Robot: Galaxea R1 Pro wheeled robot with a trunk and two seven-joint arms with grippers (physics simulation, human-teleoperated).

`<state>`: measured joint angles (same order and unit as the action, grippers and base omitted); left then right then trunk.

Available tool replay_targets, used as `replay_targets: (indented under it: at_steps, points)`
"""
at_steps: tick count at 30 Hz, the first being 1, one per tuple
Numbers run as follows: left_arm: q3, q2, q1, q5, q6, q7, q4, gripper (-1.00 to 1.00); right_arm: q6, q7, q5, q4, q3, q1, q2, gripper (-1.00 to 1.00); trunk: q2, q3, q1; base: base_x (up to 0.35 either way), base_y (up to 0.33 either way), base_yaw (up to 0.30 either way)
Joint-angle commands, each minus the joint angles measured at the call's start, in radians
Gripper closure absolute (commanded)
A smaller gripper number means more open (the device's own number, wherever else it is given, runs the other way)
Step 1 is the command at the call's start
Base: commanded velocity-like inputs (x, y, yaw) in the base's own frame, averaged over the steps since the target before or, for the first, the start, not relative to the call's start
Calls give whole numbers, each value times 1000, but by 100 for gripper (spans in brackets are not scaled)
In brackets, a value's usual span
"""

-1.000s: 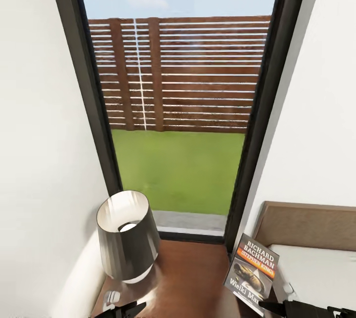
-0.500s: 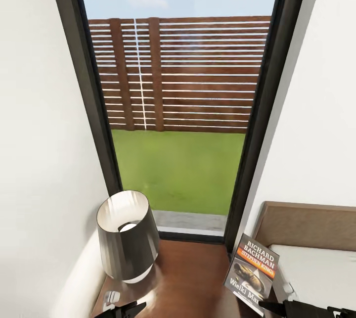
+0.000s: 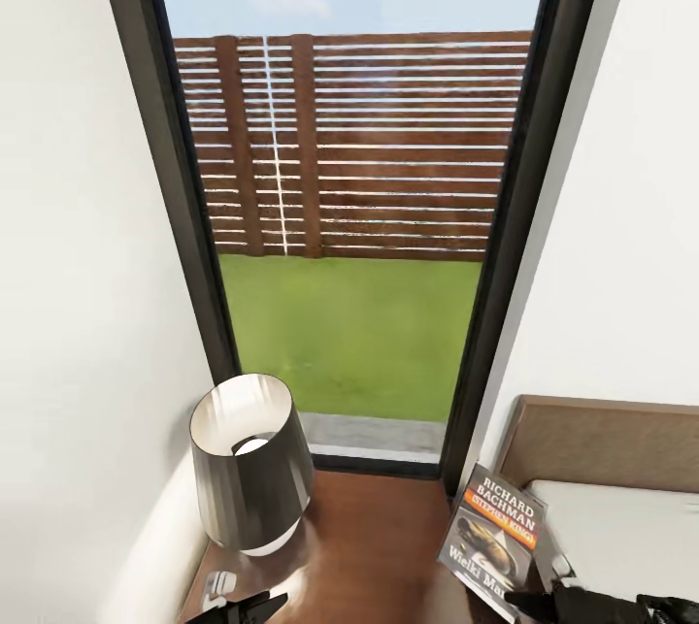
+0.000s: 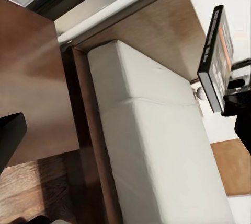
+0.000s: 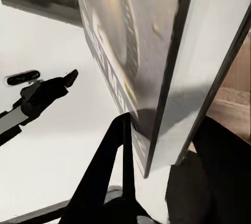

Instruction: In the bedroom, move the book from the bed onto either nightstand, and place the two sandals side by side next to the bed.

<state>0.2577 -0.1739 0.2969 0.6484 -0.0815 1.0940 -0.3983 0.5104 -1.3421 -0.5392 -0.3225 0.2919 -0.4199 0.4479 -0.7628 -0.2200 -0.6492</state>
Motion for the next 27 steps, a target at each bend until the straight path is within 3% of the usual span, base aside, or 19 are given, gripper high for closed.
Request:
replay_targets:
  at_steps: [1, 3, 6, 10, 13, 19, 23, 27]
  points:
    - [6, -1, 1, 10, -9, 2, 0, -100, 41, 12, -12, -2, 4, -2, -6, 100, -1, -1, 0, 0, 0, 0]
    - [6, -1, 1, 10, -9, 3, 0, -100, 127, 64, -15, -9, 3, -4, -48, 100, -1, -1, 0, 0, 0, 0]
    - [6, -1, 1, 10, -9, 5, -1, -100, 171, 103, -16, -45, 2, -5, -99, 100, -1, -1, 0, 0, 0, 0]
    - [5, -2, 1, 11, -10, 32, -6, -100, 188, 148, -18, -93, 1, -6, -144, 100, -1, -1, 0, 0, 0, 0]
    - [4, -2, 1, 10, -11, 62, -8, -100, 191, 174, -40, -112, 0, -6, -157, 100, -1, -1, 0, 0, 0, 0]
    - [2, -2, 1, 10, -13, 108, -13, -100, 192, 184, -155, -121, 0, -8, -161, 100, -1, -1, 0, 0, 0, 0]
    - [2, 7, 1, 8, -14, 161, -34, -100, 193, 186, -201, -118, 0, -8, -165, 100, -1, -1, 0, 0, 0, 0]
    - [3, 9, 1, 8, -18, 181, -64, -100, 192, 263, -227, -111, -2, -8, -196, 100, -1, -1, 0, 0, 0, 0]
